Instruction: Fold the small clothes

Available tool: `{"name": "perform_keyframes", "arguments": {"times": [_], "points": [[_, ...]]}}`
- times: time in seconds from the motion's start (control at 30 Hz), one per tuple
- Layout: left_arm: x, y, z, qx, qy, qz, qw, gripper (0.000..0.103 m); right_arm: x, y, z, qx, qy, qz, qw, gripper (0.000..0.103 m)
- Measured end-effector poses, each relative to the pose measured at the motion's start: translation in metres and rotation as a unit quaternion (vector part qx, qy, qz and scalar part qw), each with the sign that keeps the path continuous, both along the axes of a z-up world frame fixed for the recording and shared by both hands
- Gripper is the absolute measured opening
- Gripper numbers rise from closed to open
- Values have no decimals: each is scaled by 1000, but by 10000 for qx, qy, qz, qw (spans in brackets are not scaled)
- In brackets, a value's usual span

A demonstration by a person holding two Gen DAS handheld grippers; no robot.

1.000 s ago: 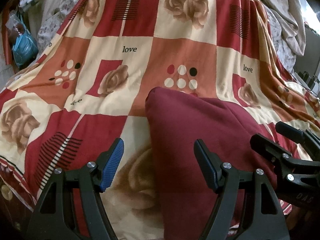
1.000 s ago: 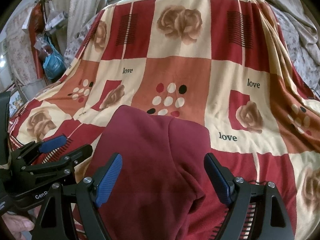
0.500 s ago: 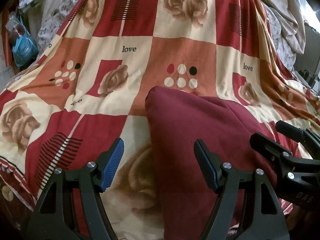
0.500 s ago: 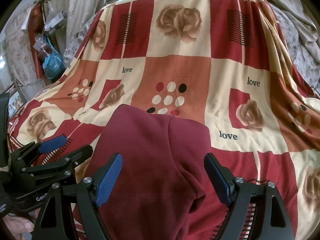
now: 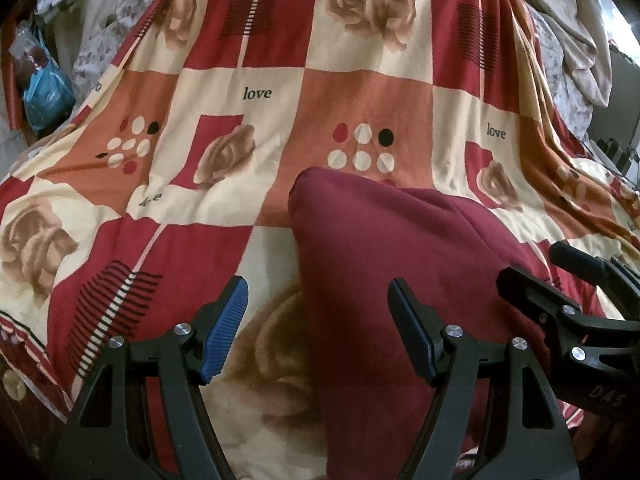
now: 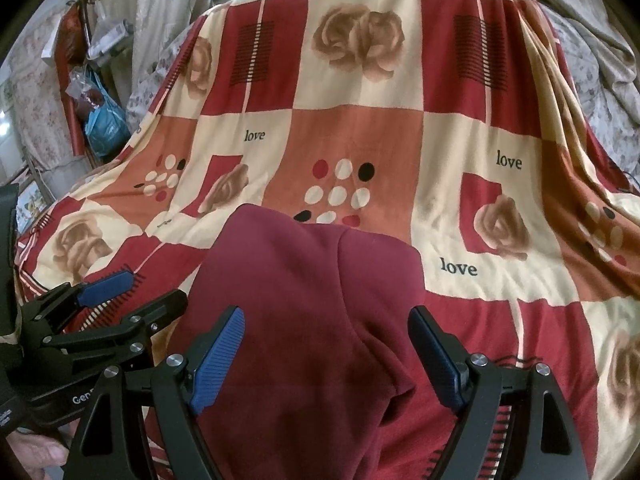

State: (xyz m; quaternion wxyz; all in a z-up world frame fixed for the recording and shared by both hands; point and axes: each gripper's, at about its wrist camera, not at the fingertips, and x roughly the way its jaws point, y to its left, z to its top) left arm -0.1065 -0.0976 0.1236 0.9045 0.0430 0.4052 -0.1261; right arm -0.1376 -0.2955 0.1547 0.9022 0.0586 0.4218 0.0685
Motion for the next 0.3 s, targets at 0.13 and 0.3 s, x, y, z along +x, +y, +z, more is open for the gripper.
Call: {"name": "perform_keyframes", "arguments": {"times": [0.13, 0.3], "points": [[2, 1, -3, -30, 54, -56, 10000, 73, -1, 2, -3, -14, 19, -9, 10000, 82], [1, -1, -2, 43, -46, -147, 9999, 73, -3, 3, -4, -3, 39, -10, 10000, 82]]}}
